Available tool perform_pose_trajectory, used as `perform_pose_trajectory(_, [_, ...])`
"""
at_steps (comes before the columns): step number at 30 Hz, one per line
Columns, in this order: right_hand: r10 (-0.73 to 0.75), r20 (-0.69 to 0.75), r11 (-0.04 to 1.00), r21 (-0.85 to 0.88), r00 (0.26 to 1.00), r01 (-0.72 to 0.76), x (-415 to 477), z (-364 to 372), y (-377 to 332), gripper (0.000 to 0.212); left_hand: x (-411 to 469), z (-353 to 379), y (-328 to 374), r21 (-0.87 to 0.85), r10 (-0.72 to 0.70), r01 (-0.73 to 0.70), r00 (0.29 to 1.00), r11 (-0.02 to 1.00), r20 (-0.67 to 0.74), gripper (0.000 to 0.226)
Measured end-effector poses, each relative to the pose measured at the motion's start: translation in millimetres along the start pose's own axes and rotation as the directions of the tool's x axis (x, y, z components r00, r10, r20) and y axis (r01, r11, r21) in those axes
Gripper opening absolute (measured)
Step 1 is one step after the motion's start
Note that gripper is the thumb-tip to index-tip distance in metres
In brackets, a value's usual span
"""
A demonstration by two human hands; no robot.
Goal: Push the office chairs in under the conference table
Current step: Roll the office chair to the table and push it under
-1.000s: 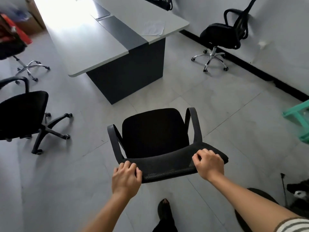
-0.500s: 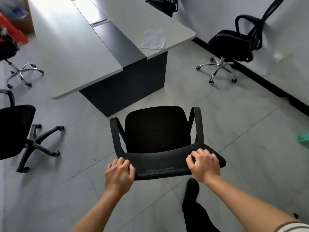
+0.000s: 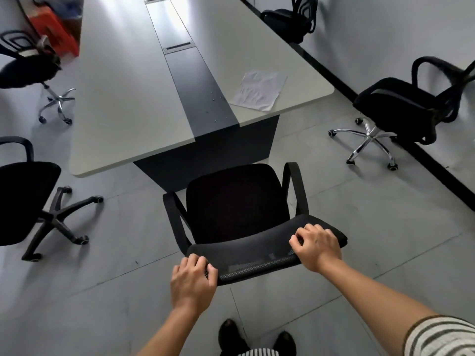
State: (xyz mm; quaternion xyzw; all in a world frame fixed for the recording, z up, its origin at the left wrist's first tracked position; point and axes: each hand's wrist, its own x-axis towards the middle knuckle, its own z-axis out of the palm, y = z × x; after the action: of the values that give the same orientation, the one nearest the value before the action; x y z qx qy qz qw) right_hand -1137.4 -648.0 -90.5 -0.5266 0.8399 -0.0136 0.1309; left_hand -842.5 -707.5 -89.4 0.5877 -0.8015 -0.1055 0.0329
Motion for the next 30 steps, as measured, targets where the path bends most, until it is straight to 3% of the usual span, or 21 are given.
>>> perform_pose_trajectory(13, [0.030, -0.046, 0.997, -0.072, 0.998, -0.033, 180.4, -34.3, -8.7, 0.038, 144.2, -3.5, 31.2, -0.045, -0.089, 0.088, 0.996, 0.995, -0.009, 0.033])
perform_pose_trajectory(27, [-0.022, -0.068, 1.000, 0.019, 0.997, 0.023, 213.2, -40.6, -20.3, 0.054, 186.3, -11.6, 24.0, -0.006, -0.069, 0.069, 0.997, 0.998, -0.033, 0.027])
perform_pose_trajectory(30, [-0.005, -0.021, 0.999, 0.032, 1.000, 0.005, 214.8, -45.0, -21.5, 0.047, 188.3, -14.9, 24.1, -0.005, -0.081, 0.081, 0.997, 0.997, -0.002, 0.028])
